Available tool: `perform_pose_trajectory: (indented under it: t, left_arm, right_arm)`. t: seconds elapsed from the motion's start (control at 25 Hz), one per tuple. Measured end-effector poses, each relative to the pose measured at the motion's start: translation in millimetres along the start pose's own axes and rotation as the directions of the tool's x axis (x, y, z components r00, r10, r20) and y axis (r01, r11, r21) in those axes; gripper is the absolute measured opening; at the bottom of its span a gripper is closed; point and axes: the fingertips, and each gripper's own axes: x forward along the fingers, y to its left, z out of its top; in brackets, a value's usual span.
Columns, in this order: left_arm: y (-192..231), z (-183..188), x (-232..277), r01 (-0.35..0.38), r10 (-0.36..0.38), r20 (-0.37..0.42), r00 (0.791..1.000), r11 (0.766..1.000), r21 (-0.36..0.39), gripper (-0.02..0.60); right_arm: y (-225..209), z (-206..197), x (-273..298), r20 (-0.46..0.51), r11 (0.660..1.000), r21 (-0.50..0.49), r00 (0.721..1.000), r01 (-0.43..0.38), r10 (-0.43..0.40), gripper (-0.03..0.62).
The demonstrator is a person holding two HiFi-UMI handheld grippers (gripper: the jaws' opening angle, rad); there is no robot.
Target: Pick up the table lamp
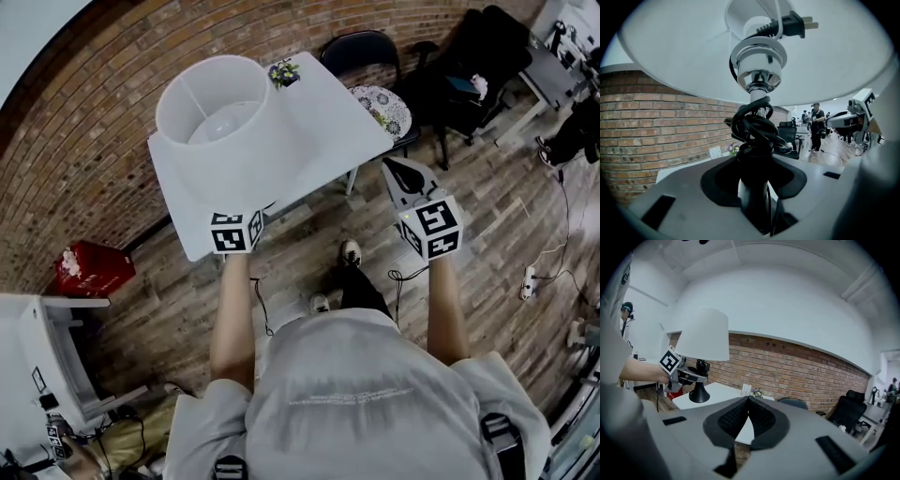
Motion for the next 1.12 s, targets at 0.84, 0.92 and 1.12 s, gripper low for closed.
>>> perform_pose_trajectory:
  t: [0.84,0.92,1.12]
  left_arm:
    - [11.2,20.6,-123.5,-0.120,0.119,0.014,0.993,0.992,0.028,0.150]
    - [10.0,22.1,-126.7,-0.115,0.114,0.016,0.993,0.993,0.033,0.150]
    - [14.7,25.5,-127.8,-0.118,0.117,0.021,0.993,0.992,0.040,0.149]
  right_arm:
    - [49.8,50.0,-3.2,0.091,0.997,-0.047,0.993,-0.069,0.073,0.002]
    - [53.0,49.1,-2.1,0.084,0.996,-0.052,0.993,-0.075,0.079,0.002]
    - [56.8,53.0,1.7,0.069,0.994,-0.075,0.994,-0.083,0.088,0.002]
